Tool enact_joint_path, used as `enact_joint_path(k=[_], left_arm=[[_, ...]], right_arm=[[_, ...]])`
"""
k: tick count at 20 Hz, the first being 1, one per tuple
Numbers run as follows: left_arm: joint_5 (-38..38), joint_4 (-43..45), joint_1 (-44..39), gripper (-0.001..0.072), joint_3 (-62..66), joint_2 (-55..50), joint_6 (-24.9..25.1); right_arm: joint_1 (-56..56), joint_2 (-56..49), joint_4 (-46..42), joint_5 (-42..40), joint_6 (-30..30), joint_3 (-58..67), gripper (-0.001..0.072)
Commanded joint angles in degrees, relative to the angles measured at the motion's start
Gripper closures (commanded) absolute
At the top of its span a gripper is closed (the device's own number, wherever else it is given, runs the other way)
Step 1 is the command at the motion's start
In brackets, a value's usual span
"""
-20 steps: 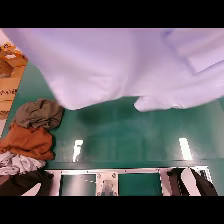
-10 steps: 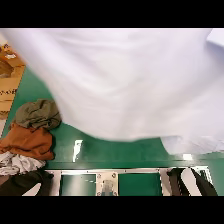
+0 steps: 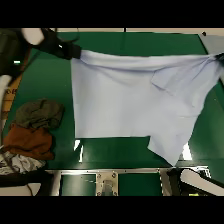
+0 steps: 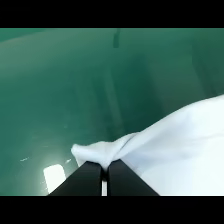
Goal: Fold the shirts.
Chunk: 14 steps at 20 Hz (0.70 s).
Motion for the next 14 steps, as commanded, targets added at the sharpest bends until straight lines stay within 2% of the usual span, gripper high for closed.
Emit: enact_joint_path(k=[1, 3, 6, 10, 14], left_arm=[[9.68, -7.89, -0.02, 0.0684, -0.35, -12.39, 1.55], [12.48, -9.94, -0.02, 0.0684, -0.33, -16.15, 1.66], [11.3, -11.72, 2.91, 0.0684, -0.22, -17.66, 1.95], [7.17, -25.2, 11.06, 0.0683, 0.17, -17.81, 9.94], [10.43, -32.02, 11.19, 0.0683, 0.17, -19.45, 14.49]], right_arm=[[3.15, -12.52, 2.73, -5.57, -5.51, -1.9, 0.0696], [3.17, -17.84, 3.06, -5.44, -5.49, 0.26, 0.0696], [2.08, -21.94, 2.51, -2.25, -5.49, 3.28, 0.0695], [-0.5, -22.21, 0.2, 1.68, -7.43, 4.92, 0.0696], [0.79, -22.29, 0.09, 2.32, -7.41, 4.0, 0.0695]])
